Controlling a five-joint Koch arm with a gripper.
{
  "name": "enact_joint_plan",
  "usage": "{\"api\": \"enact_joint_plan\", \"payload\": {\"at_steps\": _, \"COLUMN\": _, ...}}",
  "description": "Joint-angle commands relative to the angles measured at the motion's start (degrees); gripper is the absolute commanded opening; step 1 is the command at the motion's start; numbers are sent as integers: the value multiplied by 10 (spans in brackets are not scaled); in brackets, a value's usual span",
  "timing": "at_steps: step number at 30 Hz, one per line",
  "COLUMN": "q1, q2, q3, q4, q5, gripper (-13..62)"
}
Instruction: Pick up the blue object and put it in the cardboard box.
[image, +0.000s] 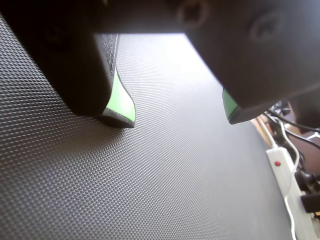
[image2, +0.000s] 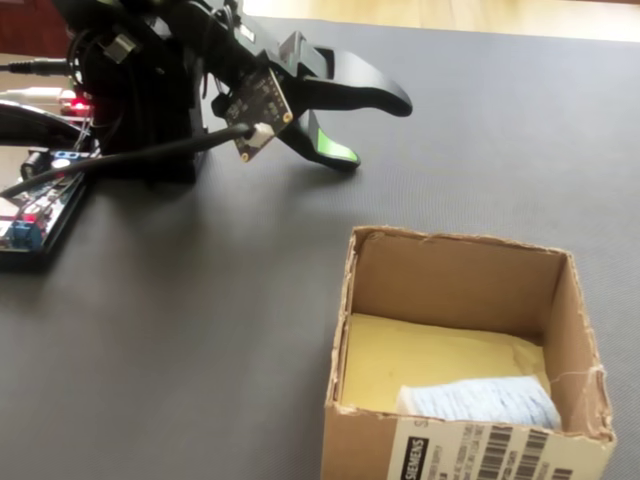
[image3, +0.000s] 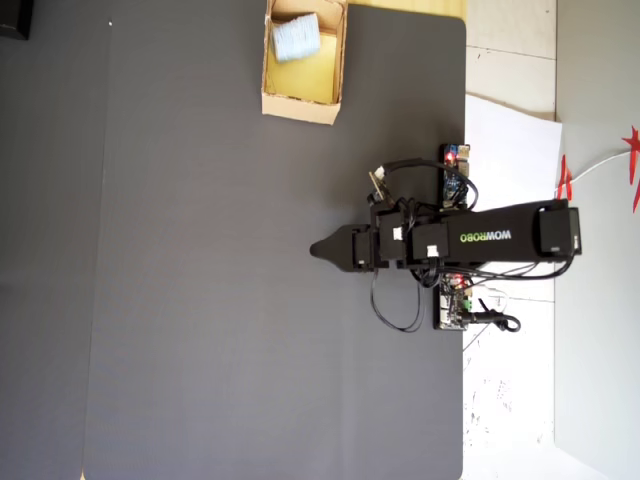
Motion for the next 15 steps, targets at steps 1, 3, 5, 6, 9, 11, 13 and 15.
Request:
{"api": "enact_joint_plan", "payload": {"at_steps": 1, "q1": 0, "q2": 49, "q3": 23, "q4": 2, "q5": 11, "gripper": 345}}
{"api": "enact_joint_plan", "payload": {"at_steps": 3, "q1": 1, "q2": 49, "q3": 27, "q4": 8, "q5": 11, "gripper": 346}}
{"api": "enact_joint_plan", "payload": {"at_steps": 5, "q1": 2, "q2": 48, "q3": 27, "q4": 18, "q5": 10, "gripper": 346}}
{"api": "enact_joint_plan", "payload": {"at_steps": 6, "q1": 1, "q2": 48, "q3": 27, "q4": 25, "q5": 10, "gripper": 347}}
{"api": "enact_joint_plan", "payload": {"at_steps": 9, "q1": 1, "q2": 47, "q3": 27, "q4": 48, "q5": 10, "gripper": 347}}
{"api": "enact_joint_plan", "payload": {"at_steps": 11, "q1": 1, "q2": 47, "q3": 27, "q4": 55, "q5": 10, "gripper": 347}}
{"api": "enact_joint_plan", "payload": {"at_steps": 13, "q1": 2, "q2": 47, "q3": 27, "q4": 62, "q5": 9, "gripper": 347}}
{"api": "enact_joint_plan", "payload": {"at_steps": 15, "q1": 1, "q2": 47, "q3": 27, "q4": 63, "q5": 9, "gripper": 346}}
